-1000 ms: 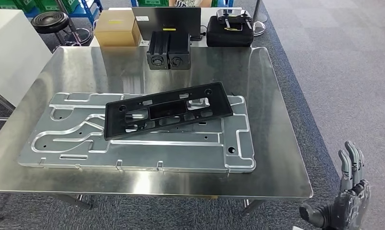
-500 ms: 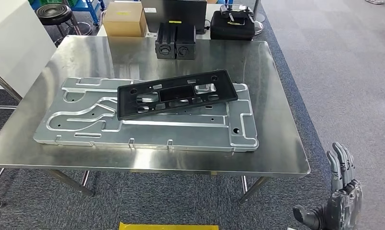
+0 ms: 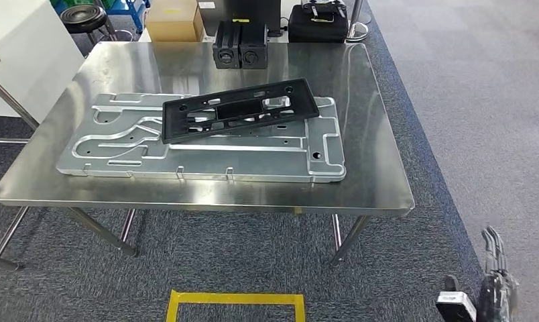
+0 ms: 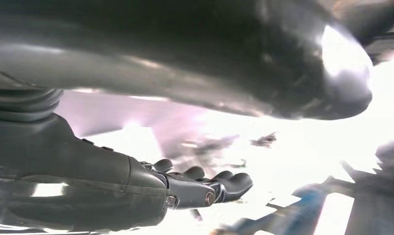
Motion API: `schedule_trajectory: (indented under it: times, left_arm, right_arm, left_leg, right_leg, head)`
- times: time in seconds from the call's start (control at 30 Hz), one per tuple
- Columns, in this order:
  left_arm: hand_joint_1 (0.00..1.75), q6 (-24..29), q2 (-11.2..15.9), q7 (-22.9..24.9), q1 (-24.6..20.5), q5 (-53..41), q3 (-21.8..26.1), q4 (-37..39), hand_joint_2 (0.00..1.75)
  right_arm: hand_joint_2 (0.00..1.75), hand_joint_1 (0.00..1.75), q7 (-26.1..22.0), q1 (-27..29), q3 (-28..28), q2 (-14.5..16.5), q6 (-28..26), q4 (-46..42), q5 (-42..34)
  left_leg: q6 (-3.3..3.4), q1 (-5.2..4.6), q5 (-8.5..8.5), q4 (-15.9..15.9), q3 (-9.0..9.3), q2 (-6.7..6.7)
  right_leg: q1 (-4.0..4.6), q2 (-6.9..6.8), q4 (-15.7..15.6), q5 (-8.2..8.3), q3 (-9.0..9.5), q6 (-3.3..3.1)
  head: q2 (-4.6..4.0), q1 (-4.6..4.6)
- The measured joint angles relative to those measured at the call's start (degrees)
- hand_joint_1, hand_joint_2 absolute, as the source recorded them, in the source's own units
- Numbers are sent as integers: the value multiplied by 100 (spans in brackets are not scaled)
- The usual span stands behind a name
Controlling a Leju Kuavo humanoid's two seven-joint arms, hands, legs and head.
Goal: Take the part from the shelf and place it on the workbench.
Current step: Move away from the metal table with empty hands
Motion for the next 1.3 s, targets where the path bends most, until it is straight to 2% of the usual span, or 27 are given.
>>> schedule_trajectory:
  times: [0.03, 0.07, 0.13, 0.17, 0.23, 0.27, 0.3, 0.33, 0.4, 0.43, 0.47, 0.5, 0.57, 0.63, 0.7, 0.77, 0.8, 0.9, 0.93, 0.97, 1.0, 1.07, 1.13, 1.17, 1.2, 1.27, 1.3]
  left_arm:
    - [0, 7, 1, -15, 1, 9, -20, 2, 0]
    - [0, 11, 1, -28, -6, 17, -30, 3, 0]
    - [0, 14, 1, -36, -25, 31, -39, 5, 0]
    - [0, 12, 1, -32, -33, 37, -45, 5, 0]
    - [0, 9, -6, -23, -26, 43, -67, 5, 0]
    - [0, 8, -11, -20, -20, 44, -81, 5, 0]
    - [0, 8, -16, -18, -15, 45, -96, 5, 0]
    - [0, 7, -19, -16, -10, 45, -111, 5, 0]
    - [0, 2, -19, -17, -4, 45, -143, 7, 0]
    - [0, -3, -18, -19, 0, 46, -159, 7, 0]
    - [0, -12, -18, -21, 3, 46, -173, 7, 0]
    - [0, -21, -20, -25, 7, 47, -190, 7, 0]
    - [0, -39, -32, -38, 14, 49, -226, 7, 0]
    - [0, -53, -51, -62, 19, 51, -272, 7, 0]
    - [0, -65, -61, -74, 29, 53, -310, 7, 0]
    - [0, -71, -60, -74, 57, 55, -332, 10, 0]
    - [0, -76, -60, -70, 74, 56, -341, 11, 0]
    - [0, -103, -62, -25, 92, 58, -365, 11, 0]
    - [0, -110, -62, -2, 90, 58, -372, 11, 0]
    - [0, -120, -58, 19, 88, 58, -382, 11, 0]
    - [0, -126, -54, 36, 85, 58, -398, 11, 0]
    - [0, -134, -40, 63, 68, 58, -436, 11, 0]
    - [0, -129, -26, 82, 29, 58, -462, 11, 0]
    - [0, -128, -22, 89, 10, 58, -474, 11, 0]
    - [0, -129, -19, 100, -2, 58, -489, 11, 0]
    - [0, -135, -26, 125, -7, 56, -540, 11, 0]
    - [0, -139, -31, 136, -12, 54, -570, 11, 0]
  right_arm:
    - [0, 0, -6, -71, -198, 2, -24, 316, -19]
    - [0, 0, -7, -153, -385, 2, -45, 632, -35]
    - [0, 0, -8, -345, -805, -13, -114, 1326, -53]
    - [0, 0, -8, -436, -1021, -42, -176, 1685, -50]
    - [0, 0, -9, -553, -1416, -138, -343, 2414, -33]
    - [0, 0, -9, -577, -1573, -188, -419, 2734, -18]
    - [0, 0, -10, -594, -1700, -229, -482, 3020, -2]
    - [0, 0, -11, -615, -1801, -266, -532, 3271, 21]
    - [0, 0, -10, -691, -1956, -333, -627, 3721, 96]
    - [0, 0, 0, -739, -2036, -372, -678, 3964, 158]
    - [0, 0, 30, -786, -2122, -412, -733, 4213, 243]
    - [0, 0, 78, -832, -2211, -457, -791, 4465, 341]
    - [0, 0, 245, -925, -2391, -567, -899, 4934, 532]
    - [0, 0, 541, -1022, -2563, -678, -913, 5334, 674]
    - [0, 0, 908, -1088, -2745, -741, -846, 5688, 761]
    - [0, 0, 1129, -1112, -2898, -754, -803, 5963, 792]
    - [0, 0, 1191, -1123, -2948, -755, -793, 6065, 800]
    - [0, 0, 1534, -1161, -3059, -755, -679, 6320, 832]
    - [0, 0, 1731, -1173, -3100, -752, -602, 6406, 847]
    - [0, 0, 1953, -1189, -3142, -748, -513, 6493, 867]
    - [0, 0, 2193, -1209, -3180, -740, -411, 6582, 895]
    - [0, 0, 2664, -1256, -3235, -698, -163, 6763, 1007]
    - [0, 0, 2936, -1297, -3249, -607, 91, 6929, 1157]
    - [0, 0, 2998, -1318, -3249, -549, 221, 7005, 1235]
    - [0, 0, 3033, -1333, -3248, -488, 355, 7074, 1312]
    - [0, 0, 3054, -1355, -3230, -377, 663, 7192, 1482]
    - [0, 0, 3036, -1360, -3206, -329, 835, 7241, 1574]
  left_leg:
    - [3, 7, 160, -254, 242, -2]
    - [13, 9, 212, -648, 561, -9]
    - [84, -9, 98, -1395, 1067, -33]
    - [131, -24, 22, -1585, 1173, -43]
    - [245, -39, 65, -1643, 1133, -37]
    - [303, -37, 125, -1649, 1087, -24]
    - [357, -33, 195, -1661, 1025, -8]
    - [395, -28, 271, -1669, 944, 10]
    - [426, -40, 411, -1660, 759, 33]
    - [426, -47, 482, -1648, 660, 41]
    - [422, -52, 548, -1629, 558, 46]
    - [413, -55, 611, -1605, 456, 46]
    - [382, -60, 719, -1551, 276, 45]
    - [328, -74, 815, -1505, 168, 43]
    - [255, -73, 918, -1506, 128, 46]
    - [180, -62, 942, -1499, 81, 39]
    - [150, -59, 804, -1407, 31, 29]
    - [85, -40, -56, -532, -192, 11]
    - [69, -35, -222, -186, -232, 11]
    - [58, -33, -241, 49, -213, 11]
    - [55, -31, -129, 108, -117, 11]
    - [81, -31, 163, -360, 372, 11]
    - [140, -52, 114, -1239, 1008, 10]
    - [177, -64, 26, -1553, 1203, 10]
    - [214, -81, -32, -1716, 1277, 10]
    - [301, -82, 56, -1758, 1200, 23]
    - [349, -76, 134, -1768, 1134, 32]
  right_leg:
    - [-5, -1, 44, 49, -102, 24]
    - [-5, 0, 98, 90, -195, 51]
    - [7, 3, 192, 166, -311, 120]
    - [12, 1, 210, 208, -332, 160]
    - [-5, 0, 203, 286, -342, 242]
    - [-20, 10, 239, 216, -367, 279]
    - [-33, 24, 358, 34, -412, 309]
    - [-42, 41, 589, -254, -480, 333]
    - [-45, 57, 1270, -843, -627, 374]
    - [-50, 60, 1579, -964, -655, 391]
    - [-55, 60, 1746, -935, -610, 399]
    - [-60, 60, 1725, -797, -472, 398]
    - [-63, 62, 1141, -531, 72, 362]
    - [-33, 64, 314, -586, 641, 293]
    - [12, 62, -66, -683, 836, 216]
    - [-1, 45, -100, -584, 755, 125]
    - [-12, 36, -112, -512, 686, 74]
    - [-4, 22, -109, -293, 420, -12]
    - [5, 19, -92, -225, 322, -14]
    - [13, 16, -66, -160, 219, -12]
    - [18, 15, -31, -102, 112, -5]
    - [21, 15, 59, 2, -96, 19]
    - [36, 17, 152, 92, -243, 63]
    - [40, 14, 179, 139, -280, 90]
    - [40, 11, 185, 190, -300, 122]
    - [24, 18, 175, 257, -340, 192]
    - [14, 31, 232, 154, -381, 228]
  head:
    - [0, 0]
    - [0, 0]
    - [0, 1]
    - [0, 1]
    - [0, 2]
    - [0, 2]
    - [0, 2]
    - [0, 2]
    - [0, 1]
    - [0, 1]
    - [0, 1]
    - [0, 1]
    - [0, 0]
    - [0, 0]
    - [0, 0]
    - [0, 0]
    - [0, 0]
    - [0, 0]
    - [0, 0]
    - [0, 0]
    - [0, 0]
    - [0, -1]
    - [0, -1]
    - [0, -1]
    - [0, 0]
    - [0, 0]
    - [0, 0]
